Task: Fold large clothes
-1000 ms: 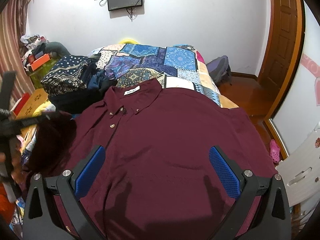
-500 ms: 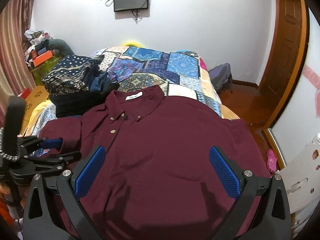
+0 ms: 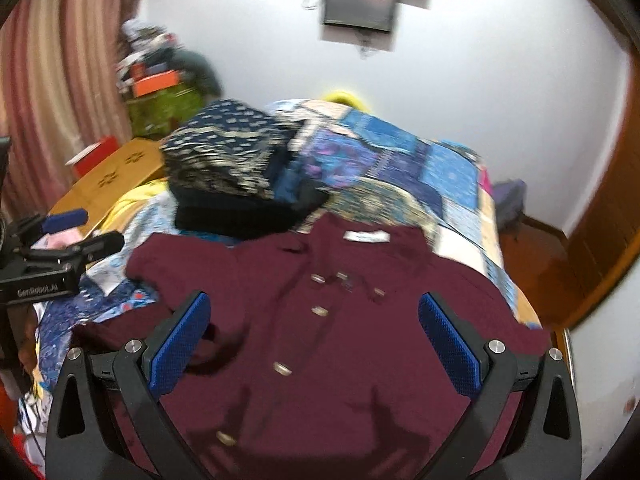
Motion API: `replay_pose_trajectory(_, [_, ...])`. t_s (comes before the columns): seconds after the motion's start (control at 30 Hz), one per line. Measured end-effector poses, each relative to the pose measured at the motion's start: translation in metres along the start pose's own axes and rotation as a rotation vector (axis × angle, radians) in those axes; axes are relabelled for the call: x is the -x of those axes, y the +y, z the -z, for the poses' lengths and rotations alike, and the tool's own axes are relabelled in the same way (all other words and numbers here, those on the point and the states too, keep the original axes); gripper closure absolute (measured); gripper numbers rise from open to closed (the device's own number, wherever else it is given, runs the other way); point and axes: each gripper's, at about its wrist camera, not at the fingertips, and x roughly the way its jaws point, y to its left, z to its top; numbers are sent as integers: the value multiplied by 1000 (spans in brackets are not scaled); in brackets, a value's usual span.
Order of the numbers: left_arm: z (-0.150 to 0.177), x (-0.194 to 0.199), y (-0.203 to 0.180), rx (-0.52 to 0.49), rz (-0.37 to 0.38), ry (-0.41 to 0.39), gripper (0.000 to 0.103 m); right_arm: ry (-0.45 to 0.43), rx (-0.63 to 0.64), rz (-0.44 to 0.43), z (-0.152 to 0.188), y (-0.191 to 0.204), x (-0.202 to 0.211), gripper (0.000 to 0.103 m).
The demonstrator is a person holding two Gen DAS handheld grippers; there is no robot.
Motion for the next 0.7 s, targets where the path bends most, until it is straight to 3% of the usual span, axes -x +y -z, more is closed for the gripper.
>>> replay_pose_trajectory(0.23, [10, 0, 70, 127, -92, 1, 14, 66, 183, -108, -23, 65, -42, 0])
replay_pose_trajectory(0.37, [22, -1, 102, 207, -120, 23, 14, 160, 299, -174, -27, 103, -78, 0])
replay_pose_trajectory(0.53, [37, -9, 124, 273, -124, 63, 14, 328, 383, -227, -22, 141, -136, 2])
replay_pose_trajectory(0.7, [45, -21, 129, 284, -115, 105, 14, 505, 387, -270, -10, 157, -179, 5])
